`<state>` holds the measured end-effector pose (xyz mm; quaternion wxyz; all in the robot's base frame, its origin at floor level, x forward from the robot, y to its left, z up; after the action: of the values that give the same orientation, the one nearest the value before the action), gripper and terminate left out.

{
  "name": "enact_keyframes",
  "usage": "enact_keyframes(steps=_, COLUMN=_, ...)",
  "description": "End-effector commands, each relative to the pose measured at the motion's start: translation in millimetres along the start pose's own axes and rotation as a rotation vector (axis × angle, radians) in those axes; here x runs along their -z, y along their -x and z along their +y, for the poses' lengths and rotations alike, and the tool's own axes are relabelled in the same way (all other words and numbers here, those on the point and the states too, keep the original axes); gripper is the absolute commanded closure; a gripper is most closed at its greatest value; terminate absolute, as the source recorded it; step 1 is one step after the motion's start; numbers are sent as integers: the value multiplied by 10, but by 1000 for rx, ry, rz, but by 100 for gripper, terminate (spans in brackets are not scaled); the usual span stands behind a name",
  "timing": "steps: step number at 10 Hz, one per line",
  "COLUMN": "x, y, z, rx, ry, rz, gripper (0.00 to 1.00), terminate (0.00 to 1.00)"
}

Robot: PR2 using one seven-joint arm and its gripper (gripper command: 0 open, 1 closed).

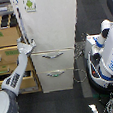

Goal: Opening the fridge

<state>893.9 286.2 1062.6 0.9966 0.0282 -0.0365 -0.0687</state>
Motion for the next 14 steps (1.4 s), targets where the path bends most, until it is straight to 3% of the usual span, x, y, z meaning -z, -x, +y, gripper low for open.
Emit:
enact_keyframes(steps=1, x=-46, y=-347, z=72, rx=26, ry=17, rz=38, gripper=0, terminate=0)
enact_keyframes(steps=2, x=-60, y=-480, z=28, rx=31, ry=38, rz=44, gripper=0, terminate=0)
enact_keyframes(steps=3, x=-71, y=-567, z=-2, rx=18, ry=87, rz=44, gripper=100, terminate=0)
enact_keyframes(steps=14, x=28, y=-455, z=208, rx=14, ry=95, rz=45, gripper=100, terminate=0)
